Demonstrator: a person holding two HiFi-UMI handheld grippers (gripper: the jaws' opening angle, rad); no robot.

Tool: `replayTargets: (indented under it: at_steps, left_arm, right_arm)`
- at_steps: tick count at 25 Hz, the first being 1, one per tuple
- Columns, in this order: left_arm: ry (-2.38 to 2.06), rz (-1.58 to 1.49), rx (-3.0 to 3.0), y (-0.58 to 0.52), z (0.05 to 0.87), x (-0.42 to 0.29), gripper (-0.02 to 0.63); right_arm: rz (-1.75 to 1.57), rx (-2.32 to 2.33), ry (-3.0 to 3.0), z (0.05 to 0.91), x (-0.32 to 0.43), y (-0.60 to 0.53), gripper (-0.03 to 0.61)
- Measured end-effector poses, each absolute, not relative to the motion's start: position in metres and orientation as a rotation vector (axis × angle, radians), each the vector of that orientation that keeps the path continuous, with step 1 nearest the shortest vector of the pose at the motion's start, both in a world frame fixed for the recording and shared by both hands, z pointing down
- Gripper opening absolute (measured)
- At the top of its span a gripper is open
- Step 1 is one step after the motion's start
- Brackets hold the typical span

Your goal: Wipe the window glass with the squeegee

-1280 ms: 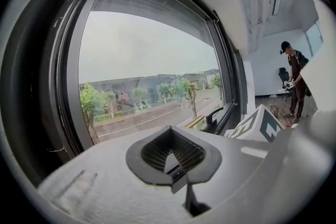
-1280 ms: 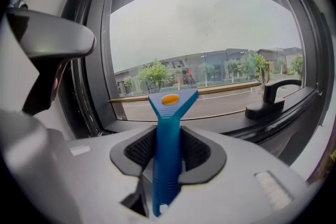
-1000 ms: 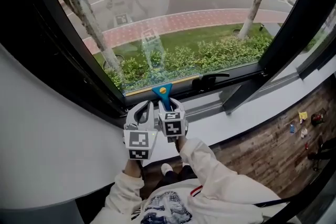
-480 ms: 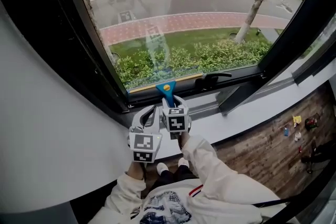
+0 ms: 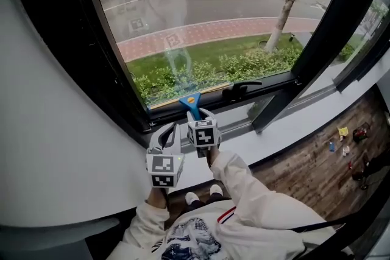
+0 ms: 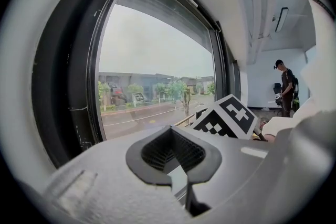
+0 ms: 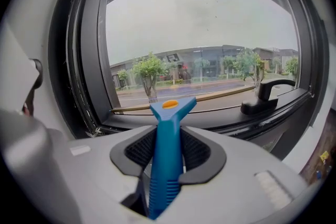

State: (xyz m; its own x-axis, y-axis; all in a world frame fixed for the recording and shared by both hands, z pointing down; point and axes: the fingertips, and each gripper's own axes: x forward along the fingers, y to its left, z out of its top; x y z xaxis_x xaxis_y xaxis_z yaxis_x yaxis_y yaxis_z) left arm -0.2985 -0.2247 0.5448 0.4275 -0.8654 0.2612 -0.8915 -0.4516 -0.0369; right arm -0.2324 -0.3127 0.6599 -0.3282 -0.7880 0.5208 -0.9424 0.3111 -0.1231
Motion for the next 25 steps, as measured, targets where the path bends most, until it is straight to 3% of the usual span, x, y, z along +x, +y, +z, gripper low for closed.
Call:
replayTargets:
  at_steps: [16, 25]
  left_arm:
    - [-1.624, 0.275, 2.528, -0.208, 0.543, -0.3, 0.0]
    - [-1.701, 0.31, 2.445, -0.135, 0.561, -0.257, 0.0]
  right_arm:
    - [0.524, 1.457, -2.289, 0.633, -0.233, -0.274, 0.141]
    - [0.459, 1.458, -2.449, 0.589, -0.157, -0.204, 0.14]
